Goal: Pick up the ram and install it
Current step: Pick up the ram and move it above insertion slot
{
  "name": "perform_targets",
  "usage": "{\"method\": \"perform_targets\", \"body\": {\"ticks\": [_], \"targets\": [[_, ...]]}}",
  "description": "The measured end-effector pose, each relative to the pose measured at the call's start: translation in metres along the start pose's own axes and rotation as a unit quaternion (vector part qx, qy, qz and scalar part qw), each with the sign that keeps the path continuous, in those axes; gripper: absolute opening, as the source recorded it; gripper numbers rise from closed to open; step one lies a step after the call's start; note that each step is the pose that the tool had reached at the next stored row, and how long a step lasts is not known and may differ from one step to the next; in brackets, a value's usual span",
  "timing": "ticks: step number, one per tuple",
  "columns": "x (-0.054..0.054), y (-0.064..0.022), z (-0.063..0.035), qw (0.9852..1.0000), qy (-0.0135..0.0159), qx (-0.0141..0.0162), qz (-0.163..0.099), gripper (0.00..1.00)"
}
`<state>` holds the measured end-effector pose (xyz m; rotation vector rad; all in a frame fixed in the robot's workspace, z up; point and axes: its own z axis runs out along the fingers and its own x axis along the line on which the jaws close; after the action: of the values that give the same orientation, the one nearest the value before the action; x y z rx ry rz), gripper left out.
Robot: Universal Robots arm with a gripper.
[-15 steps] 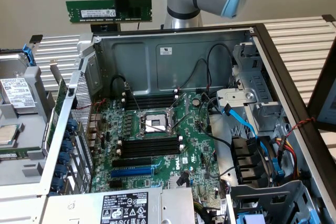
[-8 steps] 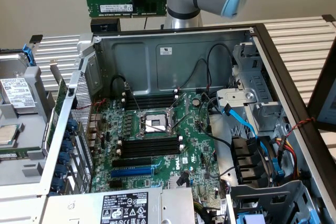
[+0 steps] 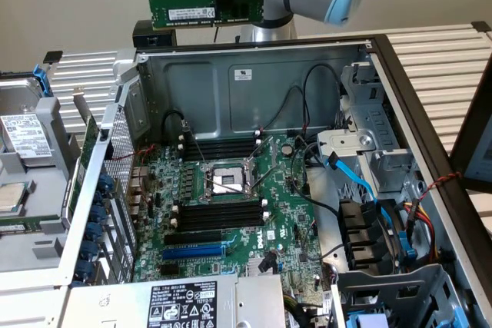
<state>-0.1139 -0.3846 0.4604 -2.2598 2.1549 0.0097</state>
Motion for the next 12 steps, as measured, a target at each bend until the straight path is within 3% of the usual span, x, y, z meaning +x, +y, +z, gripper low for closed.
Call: {"method": "perform_targets", "body": {"ticks": [3,5,12], "targets": [[0.003,0.0002,0.0029,1.0000,0.0003,0.0059,0.002,0.14],[0.005,0.0002,0.0046,1.0000,0.0004,0.0082,0.005,0.14],[0.013,0.0007,0.0101,0.9998,0.0007,0.0097,0.017,0.14]]}}
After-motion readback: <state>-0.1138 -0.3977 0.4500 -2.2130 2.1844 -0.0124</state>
